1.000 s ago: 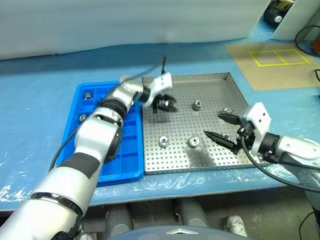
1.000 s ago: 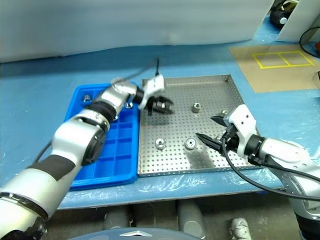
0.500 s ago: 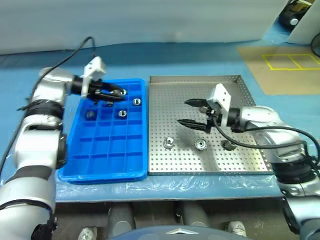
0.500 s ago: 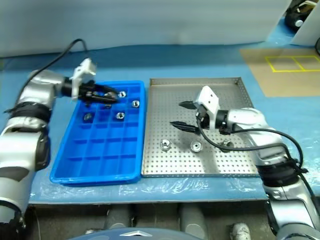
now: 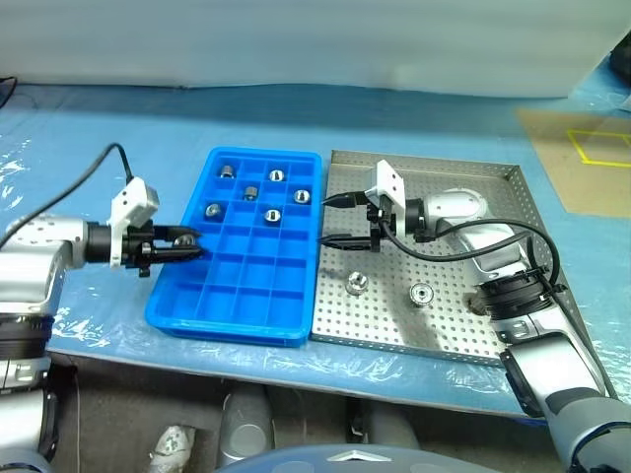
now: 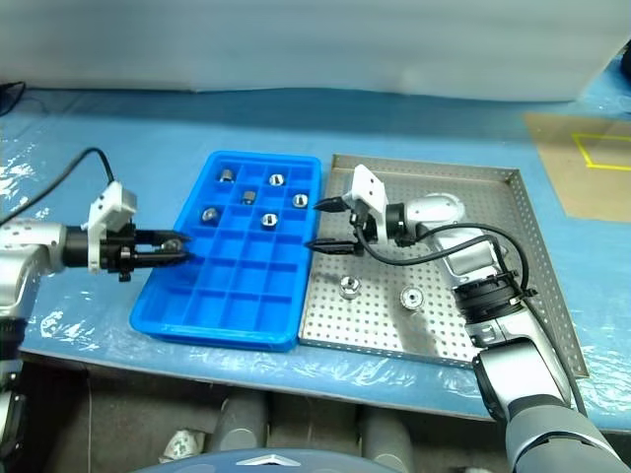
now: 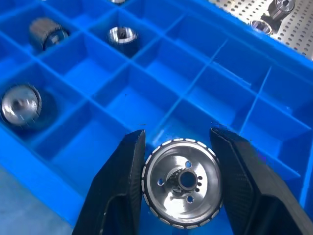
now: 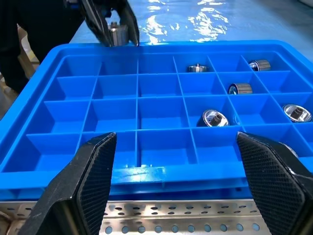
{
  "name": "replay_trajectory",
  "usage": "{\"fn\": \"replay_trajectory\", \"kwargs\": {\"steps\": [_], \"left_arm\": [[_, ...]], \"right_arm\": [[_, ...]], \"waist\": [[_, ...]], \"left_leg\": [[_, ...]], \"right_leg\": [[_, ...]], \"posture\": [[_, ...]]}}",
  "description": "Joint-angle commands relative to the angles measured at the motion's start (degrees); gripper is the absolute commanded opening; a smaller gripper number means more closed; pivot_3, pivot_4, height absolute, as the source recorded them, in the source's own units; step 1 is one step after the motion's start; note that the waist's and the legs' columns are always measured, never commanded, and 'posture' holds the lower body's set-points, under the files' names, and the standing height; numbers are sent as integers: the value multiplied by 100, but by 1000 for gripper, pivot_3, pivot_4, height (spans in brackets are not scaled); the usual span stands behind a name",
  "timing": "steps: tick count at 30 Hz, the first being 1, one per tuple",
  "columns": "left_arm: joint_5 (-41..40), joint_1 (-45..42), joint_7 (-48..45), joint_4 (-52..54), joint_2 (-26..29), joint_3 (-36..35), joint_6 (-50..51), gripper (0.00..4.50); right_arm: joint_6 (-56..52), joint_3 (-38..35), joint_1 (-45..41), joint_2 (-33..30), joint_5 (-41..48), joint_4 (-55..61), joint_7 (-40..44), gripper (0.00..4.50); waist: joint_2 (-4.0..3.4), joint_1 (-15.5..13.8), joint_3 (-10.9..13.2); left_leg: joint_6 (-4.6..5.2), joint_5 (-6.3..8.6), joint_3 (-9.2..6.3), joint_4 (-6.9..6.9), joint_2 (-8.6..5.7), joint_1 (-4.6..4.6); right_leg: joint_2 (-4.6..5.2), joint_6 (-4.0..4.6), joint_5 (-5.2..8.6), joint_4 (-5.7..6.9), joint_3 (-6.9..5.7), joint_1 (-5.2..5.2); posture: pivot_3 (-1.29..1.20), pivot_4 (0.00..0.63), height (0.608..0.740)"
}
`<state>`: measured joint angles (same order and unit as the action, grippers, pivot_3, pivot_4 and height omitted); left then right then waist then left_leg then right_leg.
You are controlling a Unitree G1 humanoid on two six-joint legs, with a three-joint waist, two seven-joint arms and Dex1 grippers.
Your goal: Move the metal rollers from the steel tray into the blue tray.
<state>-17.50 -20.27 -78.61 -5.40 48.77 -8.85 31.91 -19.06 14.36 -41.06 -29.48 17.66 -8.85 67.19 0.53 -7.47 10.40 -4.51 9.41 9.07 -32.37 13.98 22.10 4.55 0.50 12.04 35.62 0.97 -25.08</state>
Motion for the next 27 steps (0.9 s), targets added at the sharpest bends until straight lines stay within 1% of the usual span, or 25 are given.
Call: {"fn": "replay_trajectory", "kwargs": {"steps": [1, 5, 8, 10, 12, 14, 17, 22, 25, 27], "left_arm": [[-45, 201, 162, 226, 138, -6, -178, 1773], [-50, 247, 276, -6, 150, 2, -342, 1773], [0, 120, 235, -371, 190, 108, -483, 1773], [2, -24, 199, -515, 192, 168, -633, 2481], [107, -238, 324, -673, 179, 264, -735, 3039], [54, -434, 213, -755, 212, 359, -671, 3675], [16, -719, -28, -831, 312, 472, -730, 3675], [180, -1873, -47, -1536, 172, 657, -1202, 3675], [289, -3002, -218, -2233, -194, 916, -1532, 3675], [429, -3753, -371, -2870, -567, 1119, -1857, 3675]], "right_arm": [[119, -83, -64, -5, -44, 95, 87, 4055], [85, -154, 46, -52, -82, 188, 53, 4055], [61, -206, 130, -88, -82, 264, 13, 4055], [85, -210, 177, -119, -117, 298, -22, 4055], [84, -228, 209, -133, -134, 319, -70, 4055], [54, -266, 227, -136, -124, 352, -107, 4055], [6, -311, 283, -170, -113, 442, -152, 4055], [-93, -401, 424, -244, -93, 623, -231, 4055], [-213, -486, 535, -340, -66, 816, -304, 4055], [-333, -601, 635, -439, -11, 1011, -364, 4055]], "waist": [[0, 5, 0], [0, 6, 0], [1, 22, -1], [1, 29, -1], [1, 34, -1], [1, 43, -1], [2, 49, -1], [2, 22, -1], [3, -2, -2], [4, -4, -2]], "left_leg": [[-2, -1, -1, 0, 0, -3], [-23, -14, -28, 3, 2, 0], [-32, -20, -29, 3, 2, -1], [-33, -20, -29, 3, 2, -2], [-33, -21, -30, 3, 3, -2], [-33, -21, -30, 3, 3, -3], [-33, -21, -30, 3, 3, -4], [-36, -23, -35, 1, 3, 2], [-35, -22, -35, -7, -6, 1], [-34, -22, -36, -17, -7, 4]], "right_leg": [[0, 0, 0, 6, 1, 0], [-9, 1, -1, 11, 0, 1], [-15, 1, -1, 8, 2, 1], [-18, 2, 0, 7, 2, 0], [-21, 2, 0, 8, 2, 0], [-21, 2, 0, 9, 2, 0], [-22, 2, 0, 8, 3, 0], [-24, 5, 1, 10, 2, 1], [-21, 5, 1, 10, 3, 9], [-20, 4, 1, 10, 4, 12]], "posture": [[147, 150, 740], [127, 150, 740], [110, 150, 740], [103, 150, 740], [93, 150, 740], [87, 150, 740], [74, 150, 740], [20, 150, 740], [-15, 150, 740], [-43, 150, 740]]}}
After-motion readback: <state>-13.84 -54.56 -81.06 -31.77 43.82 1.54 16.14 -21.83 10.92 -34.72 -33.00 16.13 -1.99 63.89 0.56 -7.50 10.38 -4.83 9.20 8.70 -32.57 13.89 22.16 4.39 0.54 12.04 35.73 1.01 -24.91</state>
